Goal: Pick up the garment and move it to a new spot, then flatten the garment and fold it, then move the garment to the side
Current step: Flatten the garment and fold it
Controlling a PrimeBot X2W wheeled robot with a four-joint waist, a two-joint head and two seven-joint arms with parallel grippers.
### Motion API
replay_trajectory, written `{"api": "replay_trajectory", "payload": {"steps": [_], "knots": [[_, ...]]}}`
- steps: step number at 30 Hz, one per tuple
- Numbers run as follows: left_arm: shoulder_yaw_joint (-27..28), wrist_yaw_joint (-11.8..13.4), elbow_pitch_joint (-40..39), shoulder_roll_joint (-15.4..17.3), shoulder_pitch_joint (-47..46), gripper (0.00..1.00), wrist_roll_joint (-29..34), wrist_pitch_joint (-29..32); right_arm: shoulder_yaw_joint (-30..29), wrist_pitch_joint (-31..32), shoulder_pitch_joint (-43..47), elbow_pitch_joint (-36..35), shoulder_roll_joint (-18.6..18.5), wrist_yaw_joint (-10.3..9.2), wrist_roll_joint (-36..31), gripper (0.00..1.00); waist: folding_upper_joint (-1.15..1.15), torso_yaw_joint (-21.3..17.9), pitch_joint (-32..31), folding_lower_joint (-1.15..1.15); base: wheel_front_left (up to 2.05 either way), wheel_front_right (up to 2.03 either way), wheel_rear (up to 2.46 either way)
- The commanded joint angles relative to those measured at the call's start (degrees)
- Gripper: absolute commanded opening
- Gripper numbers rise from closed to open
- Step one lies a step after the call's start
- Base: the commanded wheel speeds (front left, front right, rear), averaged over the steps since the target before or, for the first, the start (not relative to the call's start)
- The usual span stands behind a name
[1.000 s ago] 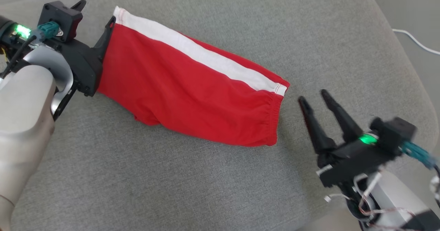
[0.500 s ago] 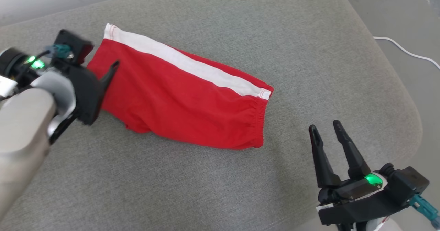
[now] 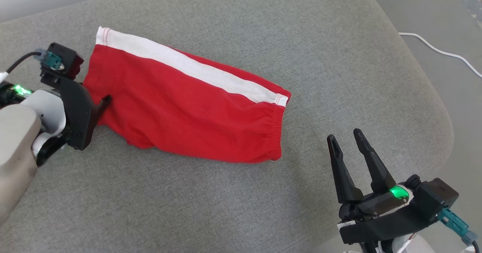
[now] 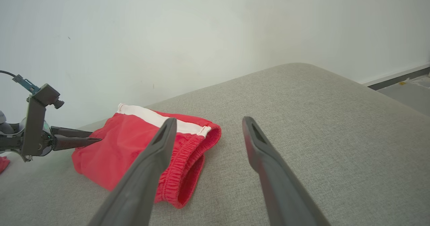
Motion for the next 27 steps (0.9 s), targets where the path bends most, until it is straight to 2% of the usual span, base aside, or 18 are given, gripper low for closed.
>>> {"api": "replay_trajectory", "payload": {"steps": [1, 3, 8, 9, 10, 15, 20, 27], "knots": [[-0.45, 0.13, 0.79, -0.07, -0.72, 1.00, -0.34, 1.06, 0.15, -0.02, -0.53, 0.24, 0.03, -0.13, 0.39, 1.00, 0.00, -0.16, 0.07, 0.00, 0.00, 0.00, 0.00], [-1.52, 0.14, 1.29, -0.34, -1.04, 1.00, 0.39, 2.04, 0.36, -0.02, -0.64, 0.56, -0.03, -0.13, 0.47, 1.00, 0.00, -0.31, 0.09, 0.00, 0.00, 0.00, 0.00], [-1.47, 0.10, 1.40, -1.94, 0.22, 1.00, -4.36, 4.64, 0.75, -0.02, -1.11, 1.16, -0.03, -0.13, 0.71, 1.00, 0.00, -0.57, -0.14, 0.00, 0.00, 0.00, 0.00], [-1.78, 0.10, 1.17, -2.01, 0.36, 0.46, -4.67, 5.41, 0.77, -0.02, -1.10, 1.21, 0.02, -0.13, 0.69, 1.00, 0.00, -0.58, -0.25, 0.00, 0.00, 0.00, 0.00], [-2.19, 0.10, 0.57, -2.04, 0.33, 0.00, -4.94, 5.93, 0.78, -0.02, -1.05, 1.27, 0.04, -0.13, 0.66, 1.00, 0.00, -0.52, -0.39, 0.00, 0.00, 0.00, 0.00], [-2.99, 0.13, -1.54, -1.14, -1.05, 0.00, -5.30, 4.32, 0.41, -0.02, -0.23, 1.40, -0.43, -0.13, 0.85, 1.00, 0.00, 0.98, -1.80, 0.00, 0.00, 0.00, 0.00], [-3.56, 0.13, -4.02, -1.63, -0.32, 0.00, -6.32, 2.60, 0.04, -0.02, 0.57, 1.61, -1.31, -0.13, 0.88, 1.00, 0.00, 4.52, -4.22, 0.00, 0.00, 0.00, 0.00], [-3.83, 0.13, -7.98, -0.56, 3.29, 0.00, -8.01, -0.71, -2.20, -0.02, 2.36, 2.20, -1.93, -0.13, 0.98, 1.00, 0.00, 9.89, -7.67, 0.00, 0.00, 0.00, 0.00]]}}
